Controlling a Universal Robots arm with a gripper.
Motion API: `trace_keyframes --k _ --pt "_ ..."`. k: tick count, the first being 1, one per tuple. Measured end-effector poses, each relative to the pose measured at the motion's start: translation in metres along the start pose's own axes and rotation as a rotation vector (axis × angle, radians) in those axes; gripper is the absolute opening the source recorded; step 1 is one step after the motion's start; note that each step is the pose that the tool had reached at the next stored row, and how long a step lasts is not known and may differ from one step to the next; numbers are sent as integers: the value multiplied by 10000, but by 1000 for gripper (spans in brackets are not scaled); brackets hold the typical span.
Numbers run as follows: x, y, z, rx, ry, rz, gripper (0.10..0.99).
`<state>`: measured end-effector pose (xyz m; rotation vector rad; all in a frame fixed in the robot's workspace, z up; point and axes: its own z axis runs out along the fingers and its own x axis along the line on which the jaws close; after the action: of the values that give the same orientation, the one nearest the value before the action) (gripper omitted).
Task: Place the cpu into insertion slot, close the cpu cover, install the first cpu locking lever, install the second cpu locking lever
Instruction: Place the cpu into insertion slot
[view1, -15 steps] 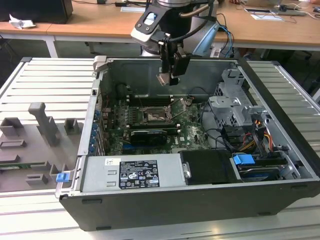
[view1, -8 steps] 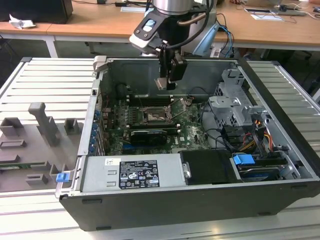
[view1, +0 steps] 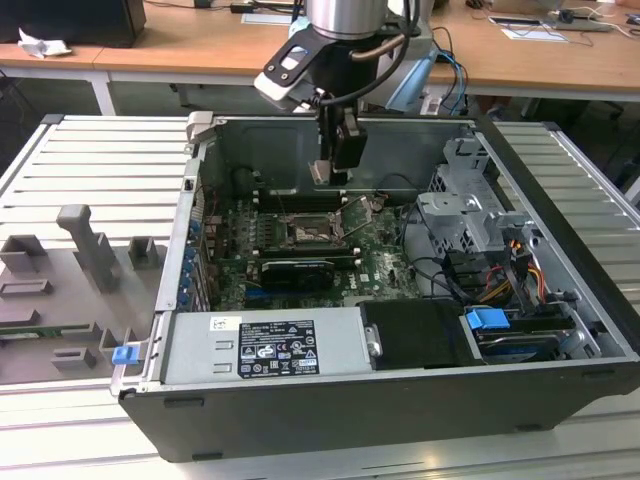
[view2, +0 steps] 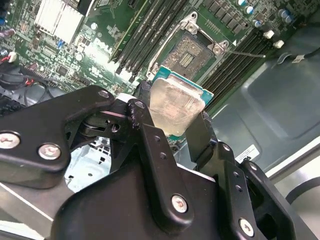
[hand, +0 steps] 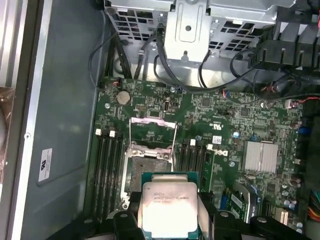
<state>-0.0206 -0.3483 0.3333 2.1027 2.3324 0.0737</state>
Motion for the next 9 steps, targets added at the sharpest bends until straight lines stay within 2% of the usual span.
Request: trace_keyframes --k 9 --pt "-1 -1 27 -20 -19 596 529"
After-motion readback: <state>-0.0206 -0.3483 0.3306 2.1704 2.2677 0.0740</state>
